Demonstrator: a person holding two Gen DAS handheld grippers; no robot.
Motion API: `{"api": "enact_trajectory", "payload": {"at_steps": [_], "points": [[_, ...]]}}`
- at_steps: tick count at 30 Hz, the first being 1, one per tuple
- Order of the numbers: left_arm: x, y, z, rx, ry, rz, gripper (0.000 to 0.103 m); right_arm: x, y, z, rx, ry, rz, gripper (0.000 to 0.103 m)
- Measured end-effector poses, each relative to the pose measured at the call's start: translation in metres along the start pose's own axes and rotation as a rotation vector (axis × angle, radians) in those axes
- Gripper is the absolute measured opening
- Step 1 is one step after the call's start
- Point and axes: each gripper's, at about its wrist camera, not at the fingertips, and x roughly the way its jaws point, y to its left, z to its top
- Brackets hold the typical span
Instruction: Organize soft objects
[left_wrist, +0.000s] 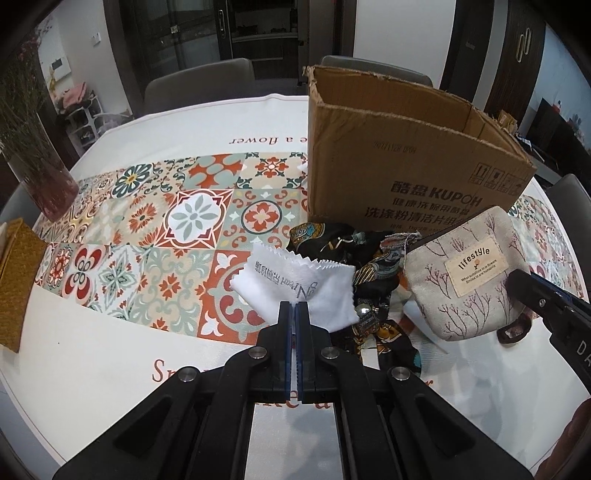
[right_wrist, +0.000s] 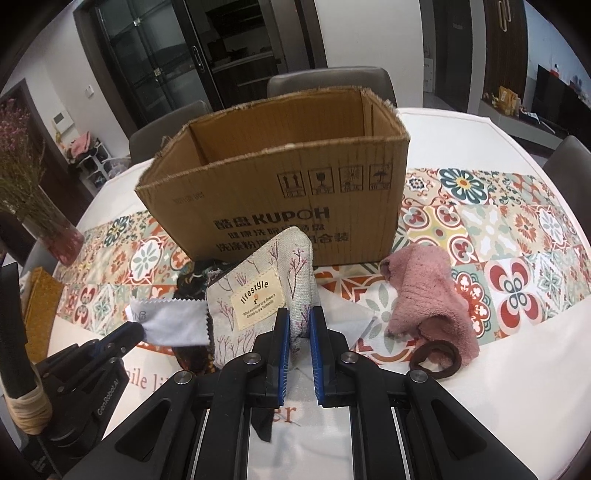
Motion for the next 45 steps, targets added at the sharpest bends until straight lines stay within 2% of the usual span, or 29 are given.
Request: {"api": "enact_trajectory", "payload": {"at_steps": [22,35,45], "points": [[-0.078,-0.012,0.022,0.022,-0.125,0.008,0.004,-0.069,0.001,0.019,-0.010,-0.133,0.036,0.012],[-0.122,-0.023,0.054,0.045,-0.206,0.007,0.003,-0.103,0.002,0.047,-0.016,-0.200,0.054,0.012],[-0.141,-0.034,0.085,0.068,-0.245,-0.016,0.003,-0.126,-0.002,0.074,-0.011,-0.254,0.045,0.012]]}}
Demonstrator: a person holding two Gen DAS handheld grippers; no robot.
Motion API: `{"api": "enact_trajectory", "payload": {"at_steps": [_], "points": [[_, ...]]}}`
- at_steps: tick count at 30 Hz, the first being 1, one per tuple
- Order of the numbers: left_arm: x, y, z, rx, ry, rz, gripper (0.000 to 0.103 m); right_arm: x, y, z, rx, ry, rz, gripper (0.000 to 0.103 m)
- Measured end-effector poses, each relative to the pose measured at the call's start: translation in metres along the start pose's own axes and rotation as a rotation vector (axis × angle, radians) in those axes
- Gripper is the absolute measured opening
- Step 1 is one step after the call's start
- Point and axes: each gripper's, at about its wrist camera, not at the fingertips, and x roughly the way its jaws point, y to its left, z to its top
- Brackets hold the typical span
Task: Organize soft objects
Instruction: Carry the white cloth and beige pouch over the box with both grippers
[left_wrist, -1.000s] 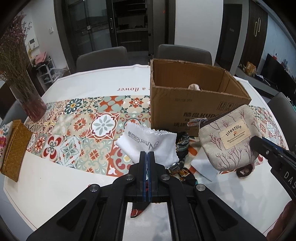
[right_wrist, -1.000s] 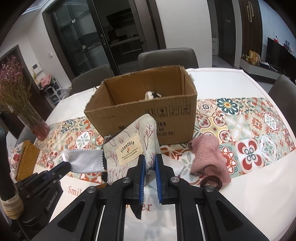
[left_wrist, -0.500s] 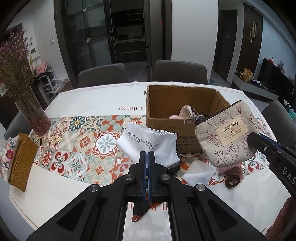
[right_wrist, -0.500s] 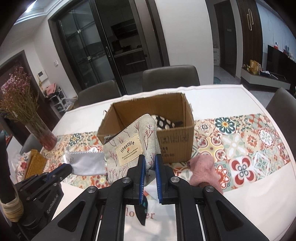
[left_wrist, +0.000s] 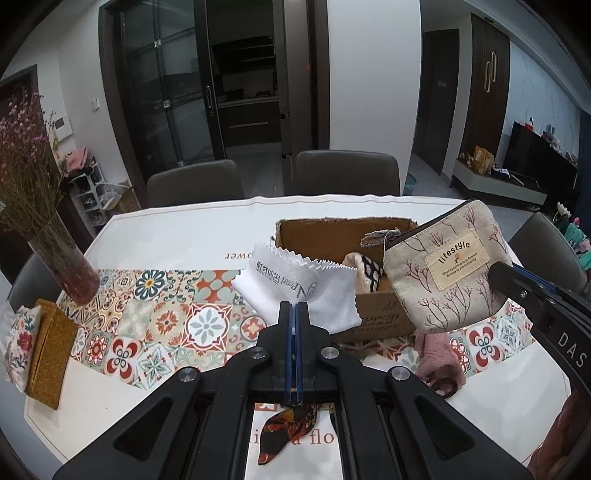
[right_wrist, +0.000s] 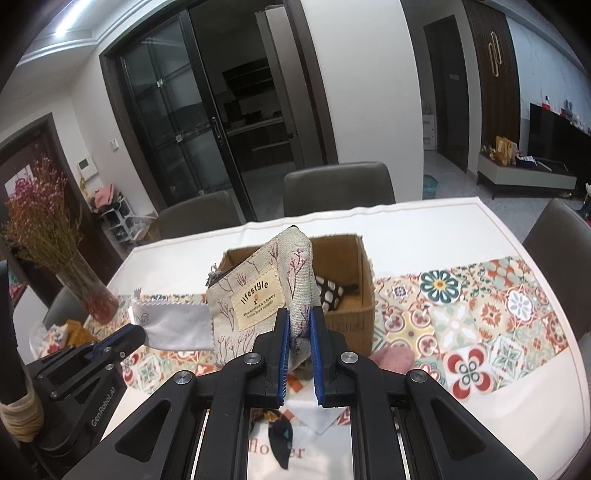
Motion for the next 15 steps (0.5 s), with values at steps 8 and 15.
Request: {"api": "enact_trajectory", "payload": {"at_steps": [8,15], "points": [[0.001,-0.007,0.030,0.022,-0.033,-0.015,0.003,-0.003,-0.003,0.024,-0.001,-0.034,-0.016,0.012],[0.012,-0.012,0.048,0.036,-0.033,-0.032,0.003,0.003,-0.009,0.039,0.007,-0.041,-0.026,0.012]]}}
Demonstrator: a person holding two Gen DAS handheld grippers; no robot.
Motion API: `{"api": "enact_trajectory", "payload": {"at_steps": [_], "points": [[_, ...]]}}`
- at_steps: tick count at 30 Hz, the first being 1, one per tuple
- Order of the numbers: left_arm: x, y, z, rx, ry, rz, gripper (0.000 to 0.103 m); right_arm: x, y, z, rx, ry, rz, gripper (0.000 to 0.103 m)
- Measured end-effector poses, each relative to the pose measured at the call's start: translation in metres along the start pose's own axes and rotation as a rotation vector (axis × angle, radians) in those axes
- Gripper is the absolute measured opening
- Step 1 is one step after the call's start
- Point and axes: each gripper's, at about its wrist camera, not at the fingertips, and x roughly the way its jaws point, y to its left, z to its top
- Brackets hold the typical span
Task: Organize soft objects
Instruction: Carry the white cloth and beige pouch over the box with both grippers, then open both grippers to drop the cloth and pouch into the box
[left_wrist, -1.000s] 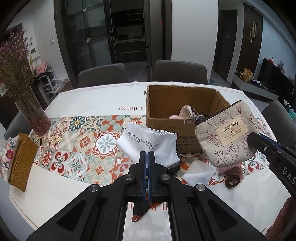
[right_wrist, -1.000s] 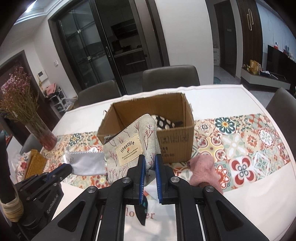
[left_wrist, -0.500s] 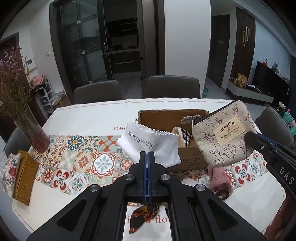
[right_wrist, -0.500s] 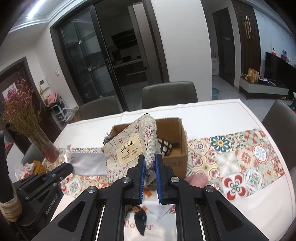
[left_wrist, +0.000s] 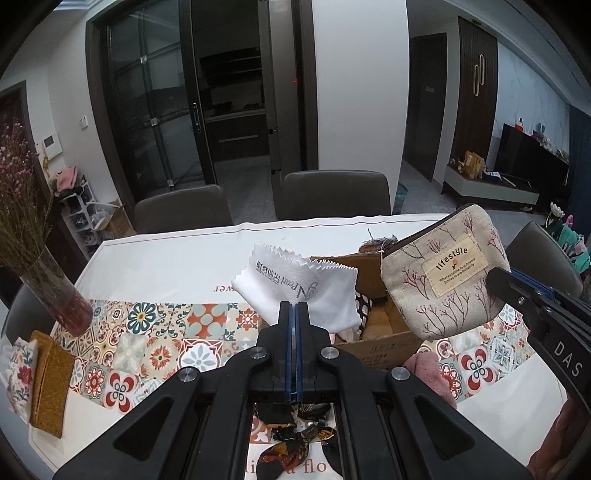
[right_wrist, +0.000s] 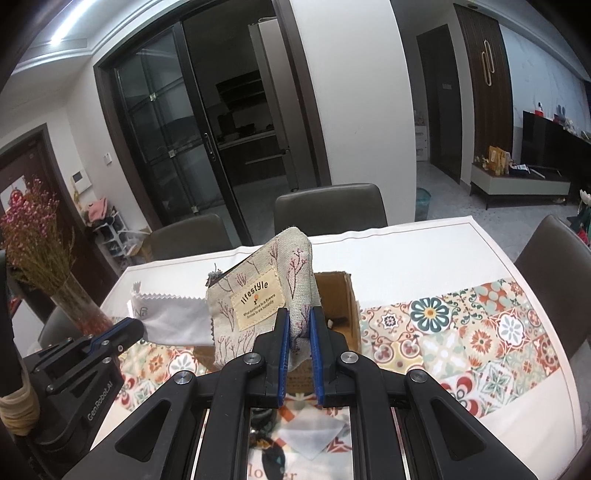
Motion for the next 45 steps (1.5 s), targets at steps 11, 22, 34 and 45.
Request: {"api": "enact_trajectory", "payload": {"at_steps": [11,22,34,45], "points": [[0.022,-0.003,0.018,0.013,0.009,-0.023,0.003,0.017,-0.004,0.016,0.000,0.009,-0.019,0.012],[0.060,-0.003,0.023,0.016,0.043,-0.037,0.003,0.051,-0.005,0.020,0.002,0.055,-0.034,0.012],[0.119,-0.002,0.024,0.015,0.119,-0.046,0.004,0.100,-0.010,0.020,0.015,0.124,-0.043,0.012],[0.150,-0.004,0.018,0.005,0.176,-0.055,0.006,0.134,-0.017,0.016,0.036,0.184,-0.032,0.016]]}}
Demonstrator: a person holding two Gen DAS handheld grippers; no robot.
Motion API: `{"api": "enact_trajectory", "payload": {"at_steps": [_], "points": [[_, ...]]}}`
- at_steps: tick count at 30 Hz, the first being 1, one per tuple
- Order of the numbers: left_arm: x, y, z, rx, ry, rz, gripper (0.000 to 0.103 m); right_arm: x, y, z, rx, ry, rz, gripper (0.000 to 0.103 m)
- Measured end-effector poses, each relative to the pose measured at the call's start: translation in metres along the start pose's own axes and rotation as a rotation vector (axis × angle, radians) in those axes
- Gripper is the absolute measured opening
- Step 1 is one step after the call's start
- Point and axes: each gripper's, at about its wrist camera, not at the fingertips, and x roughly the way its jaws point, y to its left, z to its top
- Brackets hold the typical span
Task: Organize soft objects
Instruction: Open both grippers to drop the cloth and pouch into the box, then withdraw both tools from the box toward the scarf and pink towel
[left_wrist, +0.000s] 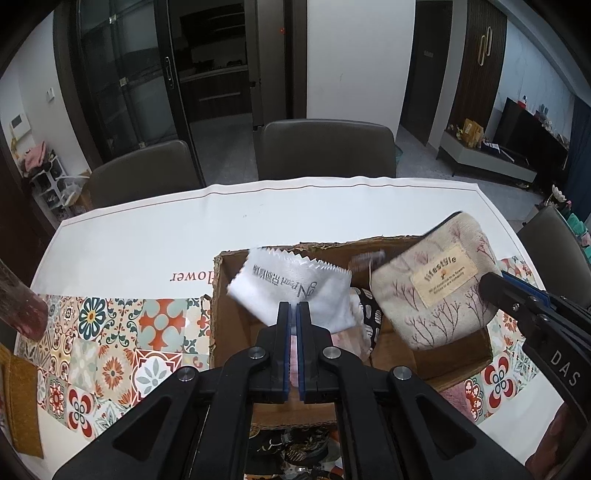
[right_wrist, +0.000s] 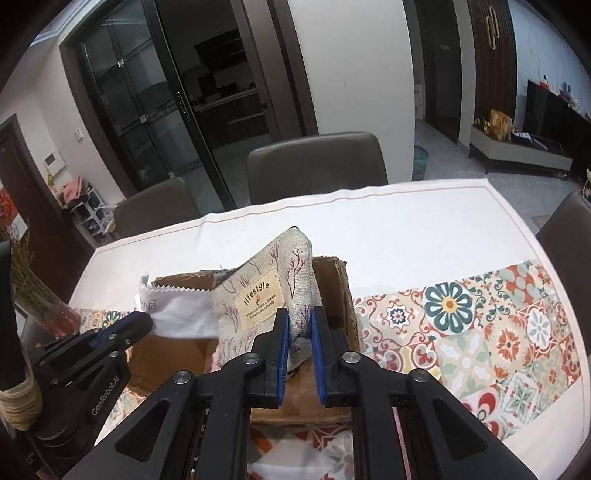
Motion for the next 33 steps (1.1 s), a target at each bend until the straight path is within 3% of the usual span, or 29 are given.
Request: {"api": "enact_trajectory", "payload": {"at_steps": [1,2,4,7,8,13,33], "points": [[0.001,-0.001,0.000,-0.001,0.002,0.006,0.015,0.000,-0.002,0.000,0.004,-0.002,0.003,0.016],[0.001,-0.001,0.000,0.000,0.003,0.014,0.031,0.000,-0.002,0.000,0.005,-0.003,0.006,0.018],[0.000,-0.001,0.000,0.002,-0.012,0.046,0.051,0.001,-0.002,0.001,0.002,-0.007,0.005,0.032],[-0.002,0.000,0.000,0.000,-0.022,0.064,0.063,0.000,-0.002,0.002,-0.002,-0.021,-0.007,0.054],[-0.003,0.001,0.001,-0.005,-0.020,0.068,0.071,-0.001,-0.002,0.002,-0.005,-0.025,-0.013,0.057],[-0.007,0.002,0.002,-0.014,-0.033,0.104,0.086,-0.001,-0.004,0.003,-0.005,-0.025,-0.039,0.067],[-0.056,0.003,-0.006,-0.027,-0.079,0.127,0.089,-0.046,-0.002,-0.003,0.011,-0.079,-0.057,0.069]]}}
